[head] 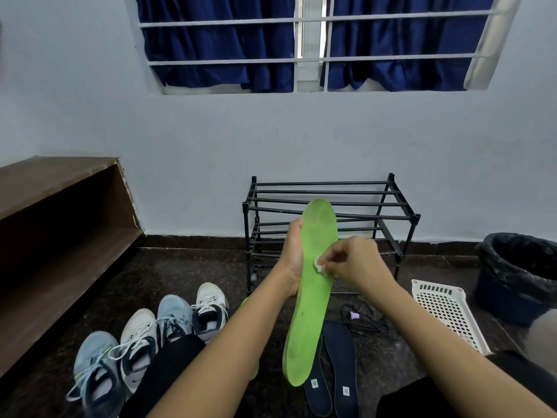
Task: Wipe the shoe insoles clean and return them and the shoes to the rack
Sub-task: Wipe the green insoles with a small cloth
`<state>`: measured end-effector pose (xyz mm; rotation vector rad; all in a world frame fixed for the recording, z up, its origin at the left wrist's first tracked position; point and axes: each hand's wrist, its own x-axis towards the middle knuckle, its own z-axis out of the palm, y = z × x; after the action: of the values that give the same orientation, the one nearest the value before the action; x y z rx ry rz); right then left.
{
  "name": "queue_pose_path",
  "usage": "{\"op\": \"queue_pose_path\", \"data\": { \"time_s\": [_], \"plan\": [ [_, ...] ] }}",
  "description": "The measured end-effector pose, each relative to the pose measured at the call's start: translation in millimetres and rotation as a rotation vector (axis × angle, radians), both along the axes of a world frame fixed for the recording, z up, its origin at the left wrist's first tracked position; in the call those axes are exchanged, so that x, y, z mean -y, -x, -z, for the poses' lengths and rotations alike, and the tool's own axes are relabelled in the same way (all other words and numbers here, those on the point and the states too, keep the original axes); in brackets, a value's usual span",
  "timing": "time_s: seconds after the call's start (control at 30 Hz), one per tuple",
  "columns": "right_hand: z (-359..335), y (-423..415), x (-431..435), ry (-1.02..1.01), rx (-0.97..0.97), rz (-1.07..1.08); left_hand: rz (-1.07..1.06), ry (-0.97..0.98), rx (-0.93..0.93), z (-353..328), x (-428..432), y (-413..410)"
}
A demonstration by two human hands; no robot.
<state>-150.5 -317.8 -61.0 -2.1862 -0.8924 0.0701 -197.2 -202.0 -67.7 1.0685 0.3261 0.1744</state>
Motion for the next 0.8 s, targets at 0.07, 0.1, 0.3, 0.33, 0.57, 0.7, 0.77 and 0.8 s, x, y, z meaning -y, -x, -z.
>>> {"op": "queue_pose_path", "data": {
  "time_s": [0.07,0.1,0.3,0.33,0.57,0.7,0.77,0.8],
  "plan": [
    [4.3,3.1,-2.7,0.055,0.035,-0.033,-0.041,0.024,-0.002,1.0,-2.7,-1.0],
    [5.5,3.8,-3.4,0.061,0.043,-0.041,-0.043,0.035,-0.006,0.6,-2.2,-0.9],
    [-0.7,-16.9,0.3,-0.073,0.21,0.107,0.183,0.016,-0.088,-1.4,8.3,2.5],
    [-3.2,-22.2,2.4,-0.102,0.237,0.137,0.234,0.01,-0.112,-1.1,10.2,3.5],
    [-6.7,-35.1,7.2,-0.214,0.471,0.146,0.369,0.007,-0.182,2.4,7.0,4.0],
    [-6.5,-33.9,6.3,-0.281,0.541,0.14,0.412,-0.02,-0.186,-0.4,3.3,7.5],
    [-6.0,-31.2,5.5,-0.316,0.553,0.142,0.415,-0.021,-0.191,-0.8,1.7,8.6],
    [-5.5,-29.8,4.6,-0.329,0.553,0.143,0.418,-0.024,-0.192,-0.5,1.4,8.6]
  ]
}}
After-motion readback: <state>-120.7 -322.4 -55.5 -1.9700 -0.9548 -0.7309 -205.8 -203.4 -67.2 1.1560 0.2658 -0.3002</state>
